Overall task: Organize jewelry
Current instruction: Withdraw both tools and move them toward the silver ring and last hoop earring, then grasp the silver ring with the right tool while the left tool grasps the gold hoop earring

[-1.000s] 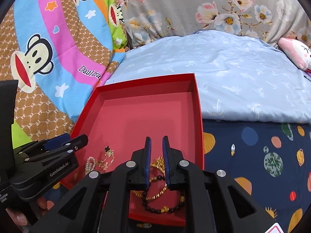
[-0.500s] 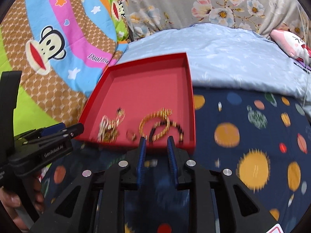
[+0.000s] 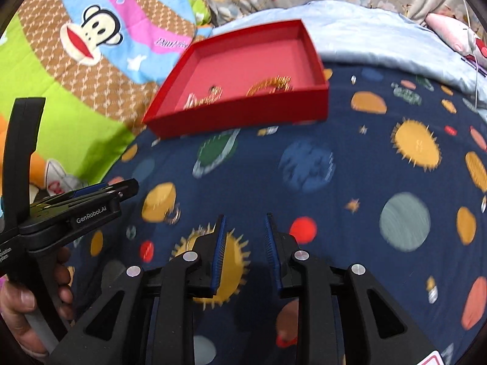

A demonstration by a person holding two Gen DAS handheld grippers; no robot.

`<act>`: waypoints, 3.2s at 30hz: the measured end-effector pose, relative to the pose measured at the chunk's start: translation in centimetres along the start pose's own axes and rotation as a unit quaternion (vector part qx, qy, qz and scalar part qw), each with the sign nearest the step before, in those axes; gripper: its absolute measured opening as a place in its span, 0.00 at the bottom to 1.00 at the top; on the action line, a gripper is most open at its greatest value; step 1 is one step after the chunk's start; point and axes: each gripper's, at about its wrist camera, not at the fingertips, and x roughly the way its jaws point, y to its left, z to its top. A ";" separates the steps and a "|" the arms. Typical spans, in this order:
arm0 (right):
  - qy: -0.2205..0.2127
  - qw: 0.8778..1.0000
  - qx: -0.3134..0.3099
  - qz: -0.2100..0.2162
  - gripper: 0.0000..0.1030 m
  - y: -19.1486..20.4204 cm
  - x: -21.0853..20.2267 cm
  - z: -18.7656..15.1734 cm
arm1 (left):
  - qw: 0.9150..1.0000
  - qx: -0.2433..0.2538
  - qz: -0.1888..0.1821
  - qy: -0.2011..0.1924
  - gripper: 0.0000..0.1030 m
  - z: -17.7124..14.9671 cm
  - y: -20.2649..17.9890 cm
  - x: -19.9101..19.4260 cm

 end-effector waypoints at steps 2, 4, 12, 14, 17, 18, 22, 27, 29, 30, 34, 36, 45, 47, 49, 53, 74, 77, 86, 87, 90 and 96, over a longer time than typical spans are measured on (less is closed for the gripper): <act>0.003 1.000 0.000 0.000 0.24 0.3 0.1 -0.5 | 1.000 -0.001 -0.001 0.005 0.50 -0.6 0.1 0.0; 0.003 1.000 0.001 0.001 0.24 0.4 0.1 -0.8 | 1.000 -0.003 -0.002 0.007 0.50 -1.0 0.1 0.0; 0.005 1.000 0.000 0.002 0.24 0.8 -0.1 -1.2 | 1.000 -0.006 -0.004 0.011 0.50 -1.7 0.3 -0.2; 0.008 1.000 -0.002 0.003 0.24 1.0 0.0 -1.4 | 1.000 -0.008 -0.005 0.013 0.50 -1.8 0.4 -0.2; 0.012 1.000 -0.005 0.006 0.26 1.4 0.2 -1.5 | 1.000 -0.009 -0.005 0.015 0.53 -2.2 0.7 -0.2; 0.013 1.000 -0.008 0.006 0.26 1.5 0.3 -1.6 | 1.000 -0.008 -0.002 0.014 0.57 -2.4 0.8 -0.2; 0.013 1.000 -0.017 0.002 0.29 1.8 0.5 -1.6 | 1.000 -0.003 0.006 0.008 0.61 -2.9 1.2 -0.5; 0.012 1.000 -0.026 -0.003 0.34 2.4 1.0 -1.4 | 1.000 -0.009 0.006 0.014 0.61 -3.4 1.9 -0.5; 0.013 0.999 -0.030 0.001 0.35 2.8 1.0 -1.3 | 1.000 -0.013 0.005 0.014 0.61 -3.5 2.3 -0.5; 0.014 0.999 -0.034 0.003 0.35 3.1 1.1 -1.3 | 1.000 -0.014 0.005 0.013 0.61 -3.5 2.5 -0.5; 0.016 0.999 -0.050 0.002 0.36 4.1 1.5 -1.5 | 1.000 -0.018 0.006 0.010 0.62 -3.7 3.0 -0.8; 0.012 0.998 -0.060 -0.009 0.36 4.6 1.7 -1.6 | 1.000 -0.019 0.008 0.009 0.63 -3.8 3.1 -0.8; 0.008 0.994 -0.093 -0.054 0.20 5.4 1.9 -1.6 | 1.000 -0.010 0.015 0.007 0.63 -4.2 2.6 -0.9; 0.007 0.995 -0.083 -0.051 0.18 4.7 1.8 -1.6 | 1.000 -0.011 0.012 0.007 0.63 -4.1 2.4 -1.0; 0.005 0.996 -0.074 -0.055 0.18 4.1 1.5 -1.6 | 1.000 -0.006 0.009 0.006 0.63 -4.0 1.9 -1.0; 0.002 0.997 -0.055 -0.059 0.18 2.4 0.8 -1.7 | 1.000 0.000 -0.001 0.005 0.63 -3.8 0.7 -1.0; -0.008 0.999 0.000 -0.043 0.18 -1.9 -0.2 -1.3 | 0.999 0.031 -0.025 -0.010 0.56 -2.7 -5.7 0.4; -0.008 0.999 0.000 -0.043 0.18 -1.9 -0.2 -1.3 | 0.999 0.037 -0.028 -0.019 0.45 -3.0 -6.1 0.2; -0.009 0.999 0.002 -0.041 0.18 -2.0 -0.2 -1.4 | 0.998 0.031 -0.061 -0.012 0.16 -2.9 -5.8 -0.3; -0.009 0.999 0.002 -0.041 0.18 -1.9 -0.2 -1.4 | 0.997 0.024 -0.070 -0.007 0.16 -2.9 -5.4 -0.3; -0.009 0.999 0.002 -0.041 0.18 -2.0 -0.2 -1.4 | 0.997 0.013 -0.079 -0.002 0.16 -2.9 -4.6 -0.4; -0.009 0.999 0.004 -0.040 0.18 -2.0 -0.2 -1.3 | 0.997 0.008 -0.081 0.003 0.16 -3.2 -3.6 -0.6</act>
